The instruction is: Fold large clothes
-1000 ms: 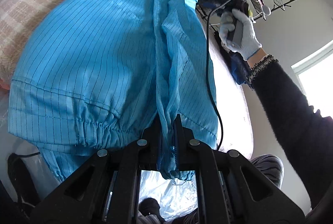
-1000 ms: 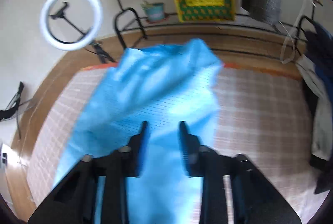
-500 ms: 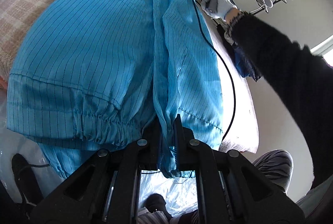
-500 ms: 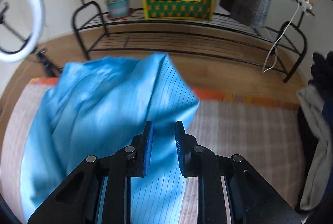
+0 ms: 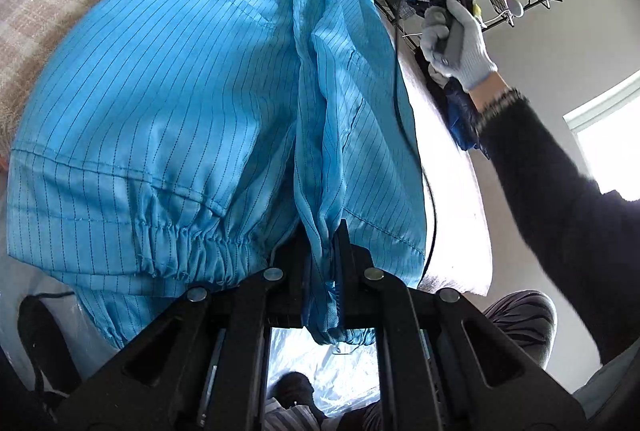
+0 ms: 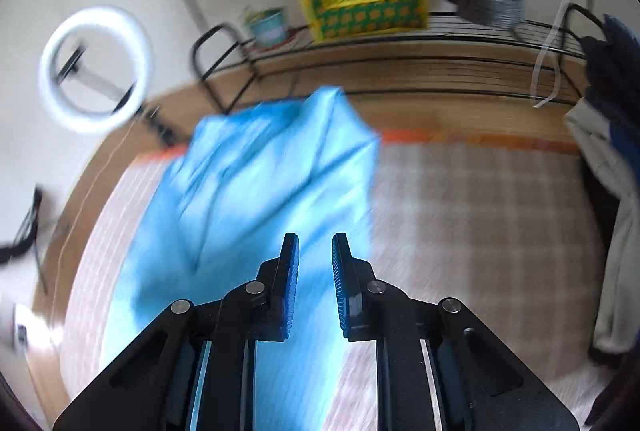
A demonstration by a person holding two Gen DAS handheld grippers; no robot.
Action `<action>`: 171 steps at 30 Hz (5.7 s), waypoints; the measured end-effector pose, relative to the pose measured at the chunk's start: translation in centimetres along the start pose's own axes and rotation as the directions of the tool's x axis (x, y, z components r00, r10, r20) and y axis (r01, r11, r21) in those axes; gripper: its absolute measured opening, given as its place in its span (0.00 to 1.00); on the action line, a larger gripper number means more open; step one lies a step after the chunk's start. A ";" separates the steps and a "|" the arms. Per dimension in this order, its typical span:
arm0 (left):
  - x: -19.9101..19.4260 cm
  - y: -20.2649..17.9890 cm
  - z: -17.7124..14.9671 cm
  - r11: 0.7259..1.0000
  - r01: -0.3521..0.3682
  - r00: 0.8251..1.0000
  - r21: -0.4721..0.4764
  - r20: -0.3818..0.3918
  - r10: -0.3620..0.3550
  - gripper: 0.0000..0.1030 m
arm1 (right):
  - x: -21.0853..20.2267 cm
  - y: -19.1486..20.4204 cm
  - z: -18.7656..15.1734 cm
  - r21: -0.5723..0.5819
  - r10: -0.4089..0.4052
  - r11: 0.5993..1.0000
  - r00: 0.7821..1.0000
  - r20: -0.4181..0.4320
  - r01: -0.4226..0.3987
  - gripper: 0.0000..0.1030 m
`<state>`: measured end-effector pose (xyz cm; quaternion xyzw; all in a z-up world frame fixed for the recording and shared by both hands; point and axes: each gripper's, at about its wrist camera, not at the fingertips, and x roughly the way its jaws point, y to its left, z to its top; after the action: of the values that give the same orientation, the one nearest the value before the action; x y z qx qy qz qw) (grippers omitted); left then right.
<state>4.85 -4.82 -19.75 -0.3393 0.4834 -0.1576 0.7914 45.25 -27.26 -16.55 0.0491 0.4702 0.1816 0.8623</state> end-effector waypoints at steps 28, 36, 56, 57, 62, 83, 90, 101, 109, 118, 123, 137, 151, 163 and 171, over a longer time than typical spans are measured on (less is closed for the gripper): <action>-4.2 -2.5 -2.2 0.993 -0.069 0.991 0.099 0.118 0.057 0.10 | -17.8 14.4 -32.7 -0.340 0.026 0.938 0.992 -0.121 -0.066 0.15; -9.1 -2.0 -2.3 0.989 -0.078 0.988 0.124 0.146 0.059 0.13 | -15.4 15.4 -36.1 -0.458 -0.061 0.887 0.970 -0.235 -0.055 0.15; -2.3 0.7 2.0 0.903 -0.230 0.965 0.363 -0.038 0.261 0.13 | -12.6 18.6 -35.8 -0.357 0.066 0.927 0.988 -0.142 -0.113 0.15; -2.3 0.5 1.8 0.892 -0.240 0.962 0.383 -0.028 0.271 0.13 | -12.7 18.7 -35.7 -0.365 0.059 0.925 0.989 -0.138 -0.106 0.15; -5.3 -0.3 2.7 0.904 -0.241 0.969 0.353 0.034 0.245 0.13 | -17.3 16.8 -34.9 -0.318 0.077 0.941 0.989 -0.126 -0.114 0.16; -7.3 6.0 7.4 0.988 -0.156 0.964 0.020 -0.214 0.157 0.56 | -18.1 5.6 -36.9 0.205 0.280 0.953 0.912 -0.299 -0.225 0.62; -4.9 7.6 7.8 0.998 -0.068 0.960 0.016 -0.271 0.069 0.57 | -15.5 5.6 -37.4 0.271 0.393 0.910 0.859 -0.330 -0.312 0.62; -4.2 9.0 6.1 0.994 -0.007 0.941 -0.106 -0.338 -0.030 0.57 | -11.9 6.2 -37.2 0.335 0.485 0.865 0.792 -0.371 -0.373 0.37; -2.4 7.2 5.8 0.996 0.034 0.921 -0.078 -0.384 -0.061 0.11 | -10.7 7.6 -37.3 0.354 0.536 0.836 0.762 -0.364 -0.419 0.12; -4.4 5.2 7.3 0.983 0.150 0.939 -0.109 -0.296 -0.176 0.03 | -12.6 9.1 -36.5 0.350 0.581 0.803 0.764 -0.280 -0.483 0.03; -5.0 4.1 8.5 0.971 0.193 0.943 -0.138 -0.247 -0.223 0.03 | -13.6 9.2 -35.2 0.372 0.610 0.771 0.767 -0.198 -0.517 0.03; -3.9 -1.7 18.2 0.977 0.202 0.973 -0.072 -0.099 -0.209 0.03 | -14.0 9.6 -25.4 0.304 0.527 0.820 0.847 -0.071 -0.484 0.03; 4.7 0.7 27.3 0.984 0.100 0.993 -0.146 -0.041 -0.107 0.03 | -6.7 5.3 -16.4 0.353 0.409 0.864 0.910 -0.075 -0.359 0.02; 7.1 2.9 29.4 0.986 0.011 0.999 -0.167 -0.030 -0.016 0.10 | -3.4 3.1 -14.4 0.435 0.416 0.833 0.905 -0.089 -0.341 0.07; 4.0 3.4 30.7 0.981 0.039 0.998 -0.192 0.062 -0.028 0.54 | -4.0 3.1 -12.8 0.472 0.508 0.773 0.859 -0.059 -0.424 0.31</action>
<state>33.33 7.13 -15.48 -0.4273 0.4671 -0.1131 0.7658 31.92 -26.93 -19.69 0.3421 0.5489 0.2822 0.7085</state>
